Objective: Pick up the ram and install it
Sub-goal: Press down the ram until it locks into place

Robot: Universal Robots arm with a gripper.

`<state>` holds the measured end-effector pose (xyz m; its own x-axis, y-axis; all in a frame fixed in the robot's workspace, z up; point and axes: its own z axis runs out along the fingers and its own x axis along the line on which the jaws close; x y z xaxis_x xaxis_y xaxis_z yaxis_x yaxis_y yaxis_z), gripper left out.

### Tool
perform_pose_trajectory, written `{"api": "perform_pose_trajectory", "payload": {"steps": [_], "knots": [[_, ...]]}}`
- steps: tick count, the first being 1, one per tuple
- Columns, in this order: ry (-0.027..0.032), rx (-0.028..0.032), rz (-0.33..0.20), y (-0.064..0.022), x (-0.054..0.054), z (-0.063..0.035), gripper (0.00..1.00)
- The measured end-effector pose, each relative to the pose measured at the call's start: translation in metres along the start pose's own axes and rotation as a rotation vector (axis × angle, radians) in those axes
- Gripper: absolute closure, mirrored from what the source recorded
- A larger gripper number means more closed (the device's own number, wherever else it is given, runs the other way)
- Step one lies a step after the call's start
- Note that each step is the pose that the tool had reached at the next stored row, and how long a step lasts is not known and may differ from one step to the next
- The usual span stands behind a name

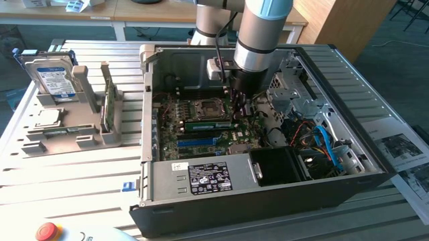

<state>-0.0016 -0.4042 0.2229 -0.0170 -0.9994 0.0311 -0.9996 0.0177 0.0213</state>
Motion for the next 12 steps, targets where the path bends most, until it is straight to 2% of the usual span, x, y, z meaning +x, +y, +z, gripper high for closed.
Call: {"api": "perform_pose_trajectory", "payload": {"steps": [12], "knots": [[0.0014, -0.0005, 0.0, 0.0, 0.001, -0.0161, 0.9]]}}
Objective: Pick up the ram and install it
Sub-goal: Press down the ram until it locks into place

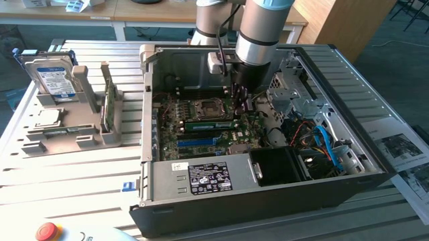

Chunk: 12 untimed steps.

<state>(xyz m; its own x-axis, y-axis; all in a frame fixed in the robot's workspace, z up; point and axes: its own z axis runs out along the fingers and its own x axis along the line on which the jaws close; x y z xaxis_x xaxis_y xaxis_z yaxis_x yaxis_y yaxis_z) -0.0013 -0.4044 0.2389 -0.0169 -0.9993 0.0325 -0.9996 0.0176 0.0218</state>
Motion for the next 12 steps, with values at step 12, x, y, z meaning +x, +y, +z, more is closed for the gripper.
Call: {"api": "perform_pose_trajectory", "payload": {"steps": [12], "knots": [[0.0, 0.0, 0.0, 0.0047, -0.0005, -0.0002, 0.9]]}}
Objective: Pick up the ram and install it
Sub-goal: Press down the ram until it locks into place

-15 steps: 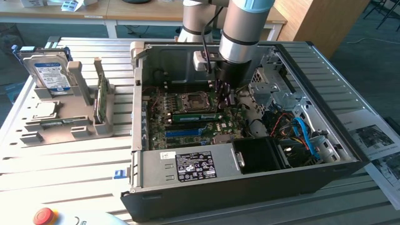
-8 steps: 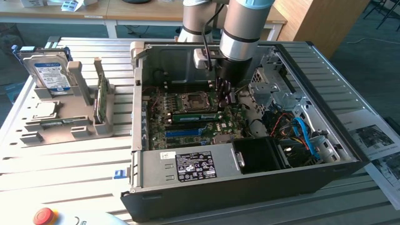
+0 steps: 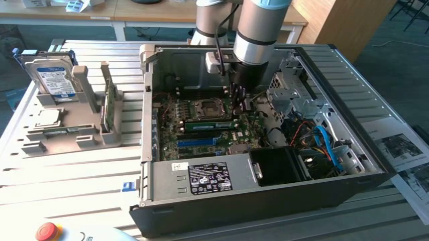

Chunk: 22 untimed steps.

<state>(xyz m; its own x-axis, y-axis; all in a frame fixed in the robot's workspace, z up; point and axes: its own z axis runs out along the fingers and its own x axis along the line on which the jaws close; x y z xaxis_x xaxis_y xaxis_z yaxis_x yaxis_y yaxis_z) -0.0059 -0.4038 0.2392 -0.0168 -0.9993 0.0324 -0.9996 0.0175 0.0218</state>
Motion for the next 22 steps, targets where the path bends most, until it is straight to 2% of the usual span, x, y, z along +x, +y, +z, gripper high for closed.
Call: {"api": "perform_pose_trajectory", "payload": {"steps": [7, 22], "knots": [[0.0, 0.0007, 0.0, 0.0131, 0.0, 0.0003, 0.9], [-0.0002, 0.0049, 0.0, 0.0478, -0.002, 0.0012, 0.9]]}}
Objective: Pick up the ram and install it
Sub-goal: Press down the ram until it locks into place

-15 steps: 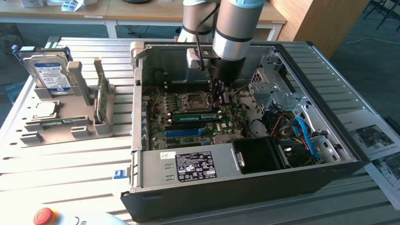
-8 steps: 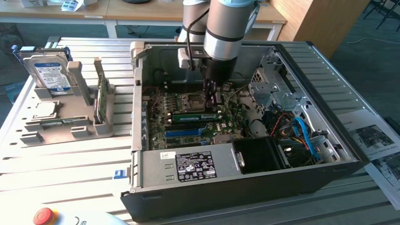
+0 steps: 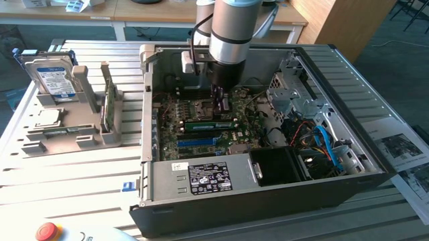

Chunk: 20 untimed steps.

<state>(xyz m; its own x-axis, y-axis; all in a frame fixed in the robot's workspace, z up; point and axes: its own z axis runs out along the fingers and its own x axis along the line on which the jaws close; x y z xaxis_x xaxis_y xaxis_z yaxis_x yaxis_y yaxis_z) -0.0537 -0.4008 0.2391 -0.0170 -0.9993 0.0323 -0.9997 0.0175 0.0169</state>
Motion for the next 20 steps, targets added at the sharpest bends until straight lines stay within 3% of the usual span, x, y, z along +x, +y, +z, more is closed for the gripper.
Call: {"api": "perform_pose_trajectory", "payload": {"steps": [10, 20], "knots": [[0.0, -0.0001, 0.0, 0.0213, 0.0, 0.0003, 0.9], [0.0001, 0.0001, 0.0, 0.022, 0.001, 0.0004, 0.9]]}}
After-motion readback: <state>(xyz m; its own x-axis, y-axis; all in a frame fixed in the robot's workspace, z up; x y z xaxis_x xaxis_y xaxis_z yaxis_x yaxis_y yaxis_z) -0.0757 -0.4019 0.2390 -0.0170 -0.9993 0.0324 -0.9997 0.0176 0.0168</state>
